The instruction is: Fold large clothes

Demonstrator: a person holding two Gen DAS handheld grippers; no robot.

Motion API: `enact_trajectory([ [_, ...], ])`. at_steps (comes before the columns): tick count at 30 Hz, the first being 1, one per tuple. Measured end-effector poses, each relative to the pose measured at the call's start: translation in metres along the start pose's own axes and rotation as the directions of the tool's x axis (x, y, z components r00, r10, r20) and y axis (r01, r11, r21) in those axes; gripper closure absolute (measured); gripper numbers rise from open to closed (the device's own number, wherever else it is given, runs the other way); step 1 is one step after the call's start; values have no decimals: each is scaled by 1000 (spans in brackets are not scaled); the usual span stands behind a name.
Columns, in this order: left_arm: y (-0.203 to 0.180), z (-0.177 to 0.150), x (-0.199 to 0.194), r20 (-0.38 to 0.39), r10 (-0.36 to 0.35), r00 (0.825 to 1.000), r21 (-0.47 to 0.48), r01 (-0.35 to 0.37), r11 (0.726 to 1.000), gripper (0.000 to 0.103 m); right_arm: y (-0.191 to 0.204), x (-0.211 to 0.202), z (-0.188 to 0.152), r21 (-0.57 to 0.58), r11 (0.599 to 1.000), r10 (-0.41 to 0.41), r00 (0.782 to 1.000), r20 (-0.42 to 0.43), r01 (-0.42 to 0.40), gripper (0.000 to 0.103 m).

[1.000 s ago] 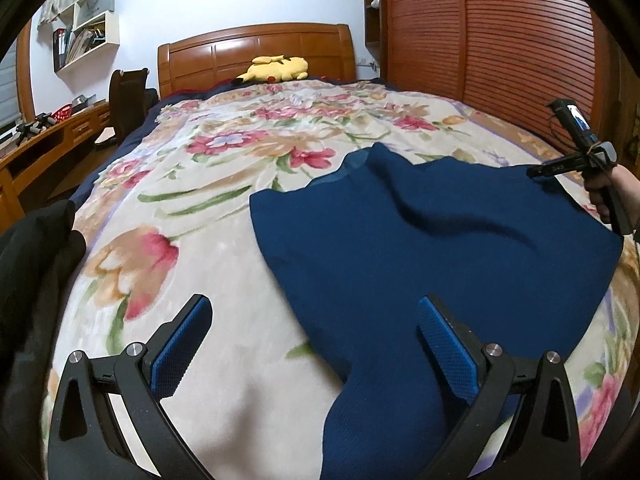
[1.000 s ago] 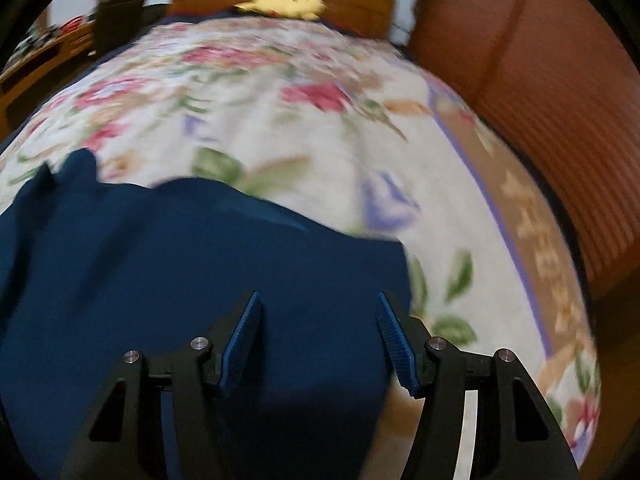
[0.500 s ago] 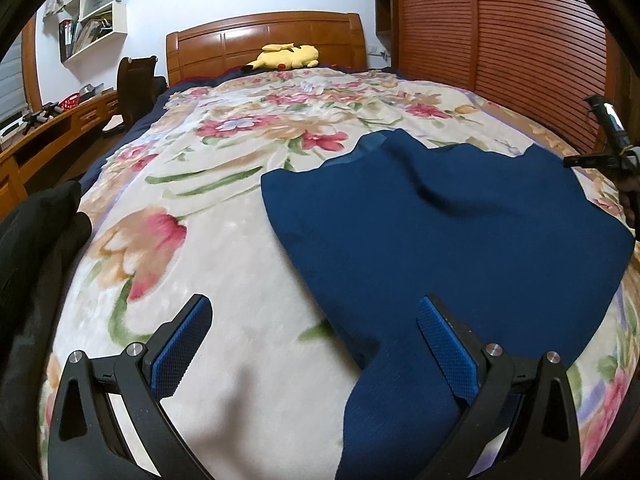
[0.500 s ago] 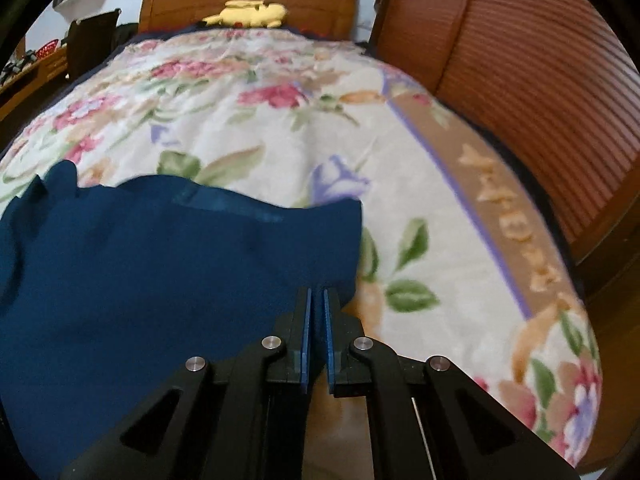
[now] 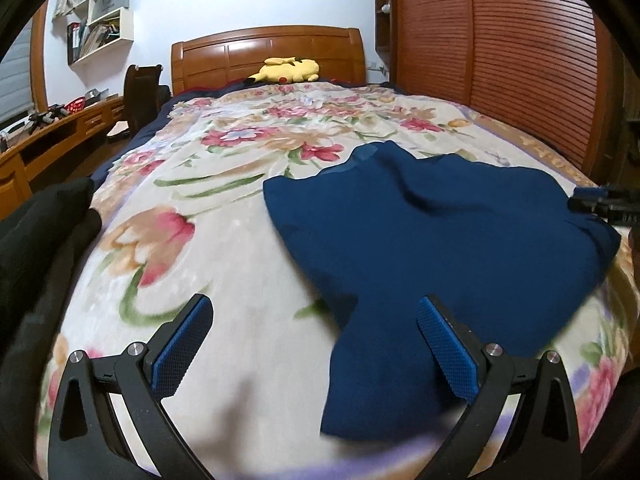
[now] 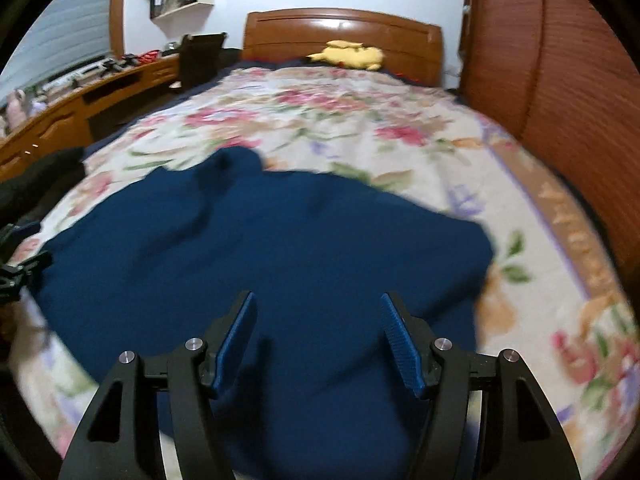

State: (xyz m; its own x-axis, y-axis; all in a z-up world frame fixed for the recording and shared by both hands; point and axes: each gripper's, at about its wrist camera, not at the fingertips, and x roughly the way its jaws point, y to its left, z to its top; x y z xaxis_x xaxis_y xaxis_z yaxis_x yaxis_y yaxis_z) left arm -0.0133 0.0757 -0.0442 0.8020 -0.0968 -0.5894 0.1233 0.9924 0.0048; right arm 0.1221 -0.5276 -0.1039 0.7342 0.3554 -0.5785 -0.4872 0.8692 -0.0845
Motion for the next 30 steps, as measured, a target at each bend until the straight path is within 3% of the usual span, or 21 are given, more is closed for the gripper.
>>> enact_trajectory([
  [7, -1, -21, -23, 11, -5, 1000, -22, 5, 1000, 1, 19, 1, -25, 13, 998, 65, 998, 19, -65, 37],
  [11, -5, -27, -25, 9, 11, 1000, -31, -10, 999, 1, 21, 2, -33, 17, 998, 66, 997, 49, -67, 37],
  [16, -2, -28, -25, -6, 19, 1000, -79, -19, 997, 1, 27, 25, -43, -49, 997, 59, 998, -15, -60, 37],
  [30, 9, -19, -24, -77, 22, 997, -155, -34, 987, 4, 36, 22, -47, -69, 997, 38, 999, -9, -38, 37],
])
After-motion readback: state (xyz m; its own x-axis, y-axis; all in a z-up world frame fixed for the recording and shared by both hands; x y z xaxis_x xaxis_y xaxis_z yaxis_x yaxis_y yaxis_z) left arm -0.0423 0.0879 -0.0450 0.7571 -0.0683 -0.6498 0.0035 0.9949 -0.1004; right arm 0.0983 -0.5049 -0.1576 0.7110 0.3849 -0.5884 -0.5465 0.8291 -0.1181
